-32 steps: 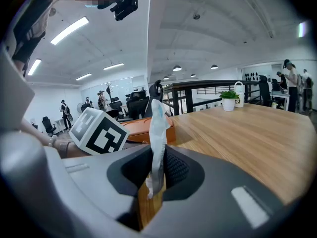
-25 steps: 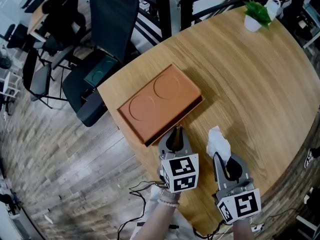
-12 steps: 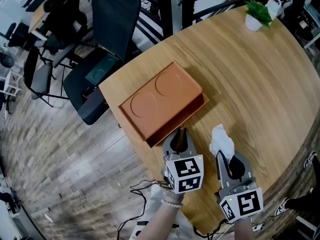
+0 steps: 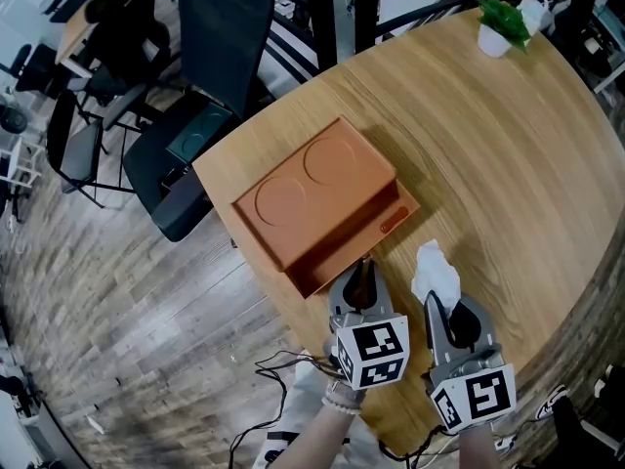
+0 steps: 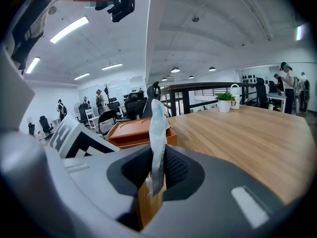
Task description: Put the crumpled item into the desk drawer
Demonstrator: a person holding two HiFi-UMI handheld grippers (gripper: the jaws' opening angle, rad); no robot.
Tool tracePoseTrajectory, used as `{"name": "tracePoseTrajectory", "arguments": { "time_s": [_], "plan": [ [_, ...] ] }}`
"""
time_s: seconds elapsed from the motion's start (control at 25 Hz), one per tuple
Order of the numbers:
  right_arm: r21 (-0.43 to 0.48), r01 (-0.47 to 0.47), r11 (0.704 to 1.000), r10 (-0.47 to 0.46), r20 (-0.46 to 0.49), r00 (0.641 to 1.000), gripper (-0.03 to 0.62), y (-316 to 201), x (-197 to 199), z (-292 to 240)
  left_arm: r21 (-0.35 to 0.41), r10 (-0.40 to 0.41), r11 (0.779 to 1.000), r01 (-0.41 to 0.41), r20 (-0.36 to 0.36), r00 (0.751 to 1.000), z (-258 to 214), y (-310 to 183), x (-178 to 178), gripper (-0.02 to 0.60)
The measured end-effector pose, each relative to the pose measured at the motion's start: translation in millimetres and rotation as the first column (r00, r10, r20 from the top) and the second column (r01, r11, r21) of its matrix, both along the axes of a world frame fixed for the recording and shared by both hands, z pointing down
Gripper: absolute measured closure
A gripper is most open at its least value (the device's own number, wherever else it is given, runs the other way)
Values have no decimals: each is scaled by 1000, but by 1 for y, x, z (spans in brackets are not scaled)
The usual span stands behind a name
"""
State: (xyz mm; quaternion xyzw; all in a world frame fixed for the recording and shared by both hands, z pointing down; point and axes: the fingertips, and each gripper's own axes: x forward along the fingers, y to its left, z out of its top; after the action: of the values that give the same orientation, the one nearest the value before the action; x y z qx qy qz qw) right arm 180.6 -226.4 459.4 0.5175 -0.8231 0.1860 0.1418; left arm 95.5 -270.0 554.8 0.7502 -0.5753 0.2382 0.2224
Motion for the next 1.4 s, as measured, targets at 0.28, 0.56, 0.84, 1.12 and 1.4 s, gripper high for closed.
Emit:
{"name": "tracePoseTrajectory", "arguments": {
  "time_s": [0.28,0.56,0.84,1.12,1.4],
  "plan": [
    [-3,-1,1000,1,-1,1000,532,-2,1,0,0,14,1000,-14,3,1000,1,5,7,540],
    [6,-3,1000,3,-2,1000,531,-1,5,-2,-1,64,998,-64,-29,998,2,6,18,479],
    [32,-4,999,4,-3,1000,531,3,1,-12,-9,123,992,-124,-65,990,1,16,22,431],
    [65,19,998,-17,-33,999,532,4,-9,-25,-7,215,976,-216,-72,974,-10,48,27,502],
    [104,70,992,-61,-85,994,533,-8,-21,-31,28,273,962,-273,-182,945,-47,50,11,583]
  ]
}}
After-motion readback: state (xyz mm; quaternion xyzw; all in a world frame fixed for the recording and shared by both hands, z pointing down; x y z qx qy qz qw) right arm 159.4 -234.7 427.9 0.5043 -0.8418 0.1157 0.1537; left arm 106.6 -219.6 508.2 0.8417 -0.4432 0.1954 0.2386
